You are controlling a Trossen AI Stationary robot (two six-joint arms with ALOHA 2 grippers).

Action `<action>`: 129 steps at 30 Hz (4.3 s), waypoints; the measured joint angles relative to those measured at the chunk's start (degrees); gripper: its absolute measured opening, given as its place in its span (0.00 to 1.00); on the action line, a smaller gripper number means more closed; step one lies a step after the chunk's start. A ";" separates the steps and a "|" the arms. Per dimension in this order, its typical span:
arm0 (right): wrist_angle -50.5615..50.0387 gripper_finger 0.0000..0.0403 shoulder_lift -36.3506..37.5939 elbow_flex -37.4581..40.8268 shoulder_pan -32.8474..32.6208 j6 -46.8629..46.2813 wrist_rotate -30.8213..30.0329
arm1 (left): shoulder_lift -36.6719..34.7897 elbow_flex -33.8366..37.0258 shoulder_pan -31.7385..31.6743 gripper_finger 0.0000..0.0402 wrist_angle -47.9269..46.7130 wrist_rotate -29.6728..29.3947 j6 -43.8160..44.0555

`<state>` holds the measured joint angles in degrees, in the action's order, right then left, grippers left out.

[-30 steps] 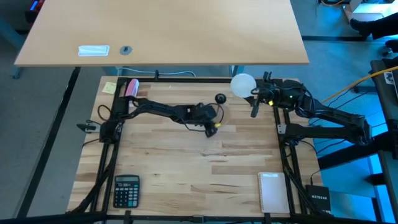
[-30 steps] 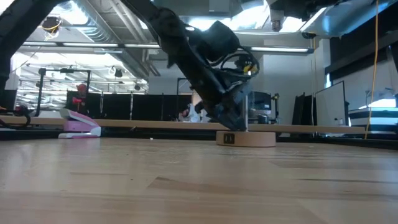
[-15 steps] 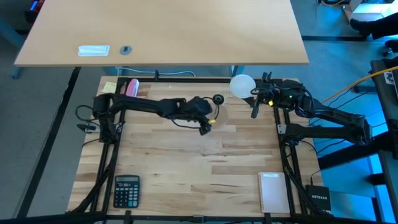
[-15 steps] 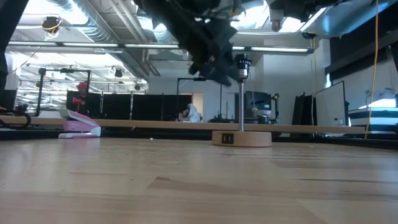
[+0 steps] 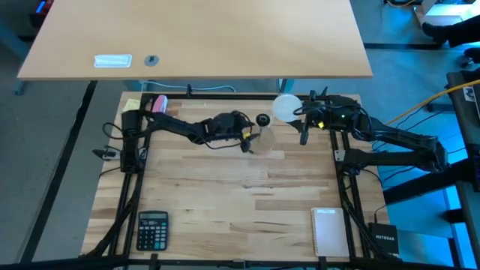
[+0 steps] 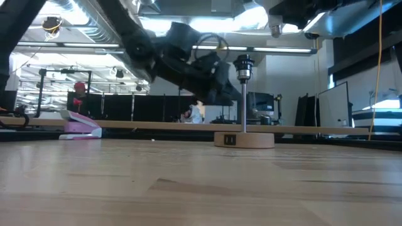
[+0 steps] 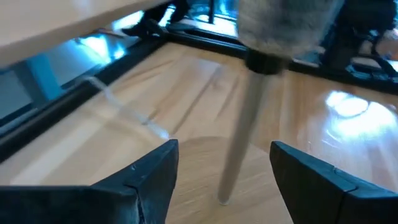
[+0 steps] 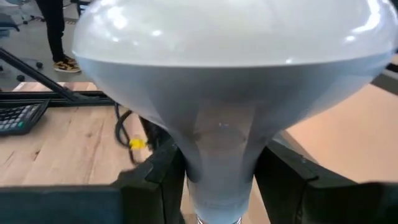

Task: Screw lightbulb
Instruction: Insert the white lightbulb into the lamp

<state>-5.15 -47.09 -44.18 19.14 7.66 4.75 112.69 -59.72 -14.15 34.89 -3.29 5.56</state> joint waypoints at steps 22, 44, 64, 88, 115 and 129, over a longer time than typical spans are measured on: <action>19.04 0.41 -7.15 7.61 8.98 -4.29 11.72 | 5.00 -4.44 -0.49 0.07 1.77 2.40 -3.43; 31.52 0.41 -17.71 7.65 7.80 -8.52 24.77 | 4.58 -4.55 2.36 0.07 -1.33 9.34 -5.40; 28.89 0.41 -18.72 8.20 7.15 -4.19 24.32 | 4.71 -4.46 2.38 0.09 -1.18 8.02 -6.09; 30.78 0.41 -18.93 5.10 7.08 -9.14 33.23 | -1.29 -4.28 3.26 0.07 -7.32 14.91 -10.10; 27.68 0.41 -23.41 -8.59 8.26 -13.44 49.92 | -11.97 -4.44 5.37 0.08 -23.08 21.36 -7.06; 29.39 0.41 -27.71 -8.72 6.71 -13.24 50.13 | -11.61 -4.40 5.64 0.07 -22.53 17.12 -4.74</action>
<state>24.24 -74.81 -52.90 25.85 -5.58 54.88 101.08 -64.12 -8.51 12.36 13.82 0.82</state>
